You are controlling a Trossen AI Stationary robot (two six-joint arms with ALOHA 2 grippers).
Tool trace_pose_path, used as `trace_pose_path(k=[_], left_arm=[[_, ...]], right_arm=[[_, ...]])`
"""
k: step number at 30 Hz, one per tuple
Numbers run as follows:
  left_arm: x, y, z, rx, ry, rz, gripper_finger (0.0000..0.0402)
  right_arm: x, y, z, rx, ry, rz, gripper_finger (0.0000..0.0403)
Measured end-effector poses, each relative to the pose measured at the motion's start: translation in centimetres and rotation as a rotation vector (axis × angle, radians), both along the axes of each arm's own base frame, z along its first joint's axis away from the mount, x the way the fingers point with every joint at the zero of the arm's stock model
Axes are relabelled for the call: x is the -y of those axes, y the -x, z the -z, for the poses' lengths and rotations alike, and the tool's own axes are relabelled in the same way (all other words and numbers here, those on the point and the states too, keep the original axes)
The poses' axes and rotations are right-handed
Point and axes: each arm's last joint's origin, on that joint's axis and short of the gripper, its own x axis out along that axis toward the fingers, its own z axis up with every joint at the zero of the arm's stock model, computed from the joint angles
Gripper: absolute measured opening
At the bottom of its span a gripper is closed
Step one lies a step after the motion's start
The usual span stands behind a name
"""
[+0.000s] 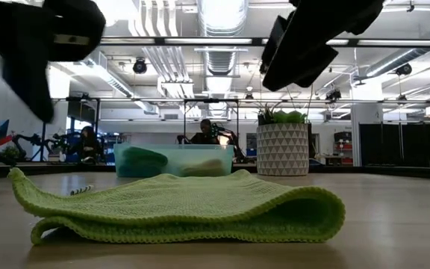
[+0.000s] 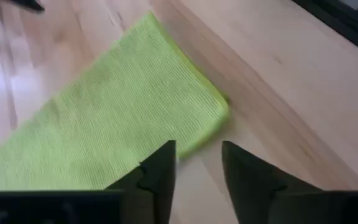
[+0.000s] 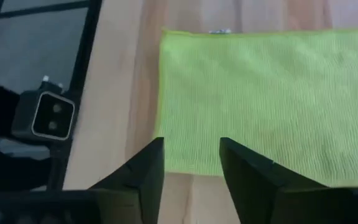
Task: Fold microfiber towels
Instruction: Fold the light green microfiber towel
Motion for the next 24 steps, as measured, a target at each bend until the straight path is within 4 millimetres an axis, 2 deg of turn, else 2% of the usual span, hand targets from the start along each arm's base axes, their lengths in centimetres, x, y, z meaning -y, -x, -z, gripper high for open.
trace_pose_path(k=[7, 18, 24], left_arm=[[0.3, -2.3, 1.6, 0.062, 0.049, 0.003, 0.0153], [0.9, -4.0, 3.7, -0.029, 0.191, 0.058, 0.0155], [1.0, -4.6, 5.4, -0.107, 0.330, -0.031, 0.0155]], right_arm=[[-0.1, 0.1, 0.0, -0.040, -0.066, 0.079, 0.0152], [-0.4, 0.7, 0.2, -0.082, -0.067, 0.096, 0.0127], [-0.4, 0.9, 0.2, -0.101, -0.066, 0.102, 0.0117]])
